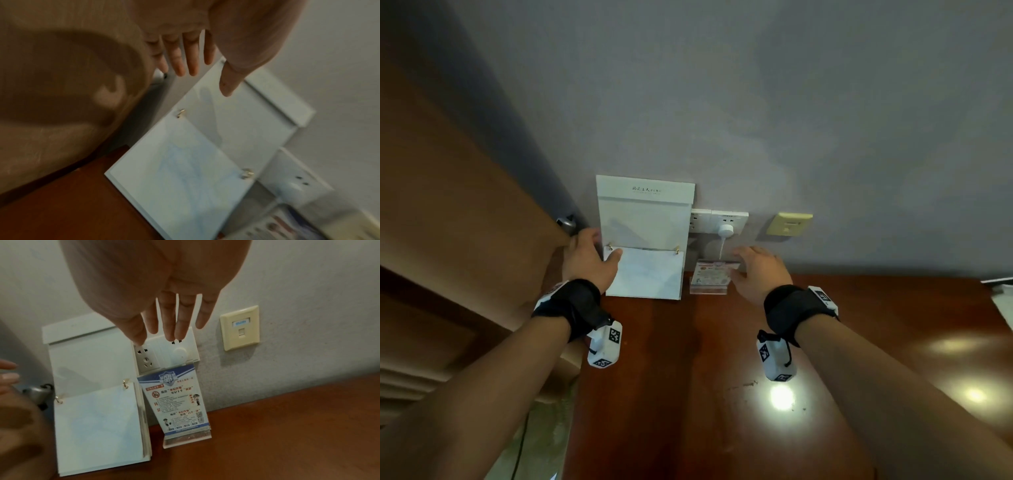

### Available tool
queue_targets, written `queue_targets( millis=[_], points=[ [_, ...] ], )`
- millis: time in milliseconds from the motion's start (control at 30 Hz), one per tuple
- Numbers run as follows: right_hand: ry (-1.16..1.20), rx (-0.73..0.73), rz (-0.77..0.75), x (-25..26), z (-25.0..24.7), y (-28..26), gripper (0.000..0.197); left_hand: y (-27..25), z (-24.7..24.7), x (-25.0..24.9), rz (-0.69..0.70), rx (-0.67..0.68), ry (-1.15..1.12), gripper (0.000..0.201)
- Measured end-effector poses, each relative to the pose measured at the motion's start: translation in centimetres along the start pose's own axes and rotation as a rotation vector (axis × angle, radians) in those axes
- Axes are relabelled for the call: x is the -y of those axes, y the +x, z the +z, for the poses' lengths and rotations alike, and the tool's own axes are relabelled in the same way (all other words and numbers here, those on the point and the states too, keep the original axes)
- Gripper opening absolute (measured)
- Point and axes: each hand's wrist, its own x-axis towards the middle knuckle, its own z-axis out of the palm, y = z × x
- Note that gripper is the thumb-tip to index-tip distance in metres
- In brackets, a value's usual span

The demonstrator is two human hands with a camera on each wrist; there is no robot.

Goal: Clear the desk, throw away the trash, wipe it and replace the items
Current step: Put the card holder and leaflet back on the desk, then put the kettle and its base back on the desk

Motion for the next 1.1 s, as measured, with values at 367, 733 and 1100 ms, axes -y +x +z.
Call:
queue_targets(
  millis=[367, 733, 1100],
  points=[
    [0.144, -0.088, 0.074, -1.9, -4.1, -13.4, 0.036, -11.8, 0.0, -9.6, 0.449, 0.294, 0.286, 0.030],
    [0.054, -0.119, 0.239, -17.9, -8.0, -32.3, 0.038, -30.7, 10.0, -21.7, 0.812, 0.423, 0.585, 0.034],
    [-0.068, -0.143, 0.500, -38.9, -12.7, -52.2, 0.041, -51.9, 24.7, -37.6, 1.028, 0.560, 0.657, 0.043]
  ],
)
